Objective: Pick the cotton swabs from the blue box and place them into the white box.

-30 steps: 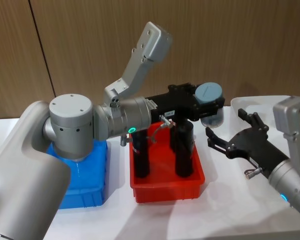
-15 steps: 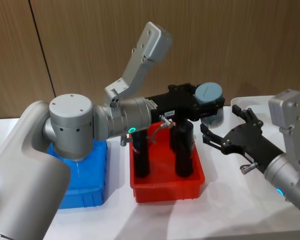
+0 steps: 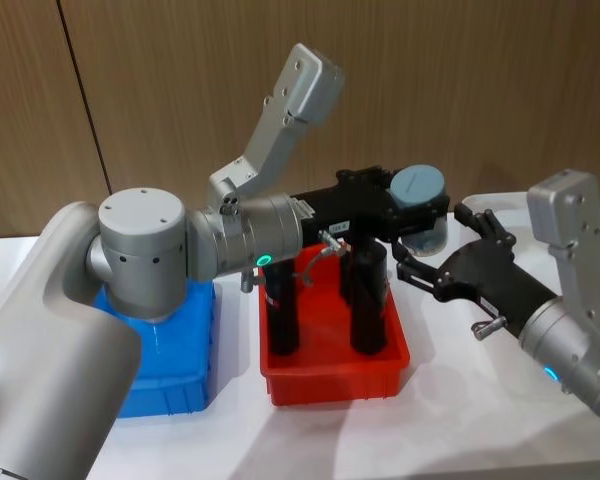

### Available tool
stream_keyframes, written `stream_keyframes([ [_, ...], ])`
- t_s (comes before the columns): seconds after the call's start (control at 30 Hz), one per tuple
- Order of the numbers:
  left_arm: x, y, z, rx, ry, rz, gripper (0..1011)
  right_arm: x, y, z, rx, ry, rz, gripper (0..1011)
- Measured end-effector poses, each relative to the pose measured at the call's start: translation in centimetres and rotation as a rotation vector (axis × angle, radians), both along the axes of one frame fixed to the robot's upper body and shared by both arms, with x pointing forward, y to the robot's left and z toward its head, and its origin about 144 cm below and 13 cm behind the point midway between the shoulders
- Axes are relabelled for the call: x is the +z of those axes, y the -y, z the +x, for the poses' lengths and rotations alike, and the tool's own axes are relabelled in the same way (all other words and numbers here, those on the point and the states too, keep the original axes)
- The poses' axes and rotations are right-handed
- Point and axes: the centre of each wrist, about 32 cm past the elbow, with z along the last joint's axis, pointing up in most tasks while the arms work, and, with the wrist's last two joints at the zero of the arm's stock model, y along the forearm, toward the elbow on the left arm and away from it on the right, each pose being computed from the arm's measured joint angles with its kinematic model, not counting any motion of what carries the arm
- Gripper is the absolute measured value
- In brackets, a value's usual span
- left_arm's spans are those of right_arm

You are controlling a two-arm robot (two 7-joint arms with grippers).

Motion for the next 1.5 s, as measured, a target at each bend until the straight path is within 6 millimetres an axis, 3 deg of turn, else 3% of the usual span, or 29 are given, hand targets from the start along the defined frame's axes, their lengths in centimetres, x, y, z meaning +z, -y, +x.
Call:
stream_keyframes([
  [0.23,0.0,0.0,0.0,0.0,0.0,0.0,665,0.05,-0.05,0.27,0.009,0.004,0.001,934],
  [0.6,0.0,-0.01,0.0,0.001,0.0,0.0,665,0.19,-0.17,0.63,0.017,0.011,0.005,640],
  [0.8,0.02,-0.03,0.01,0.002,0.001,-0.001,669,0.28,-0.25,0.74,0.019,0.014,0.008,639],
  [1.23,0.0,0.0,0.0,0.001,0.0,0.0,1004,0.61,-0.55,0.93,0.024,0.025,0.016,639],
  [1.5,0.0,0.0,0.0,0.0,0.0,0.0,1004,0.65,-0.64,1.04,0.023,0.026,0.019,639],
])
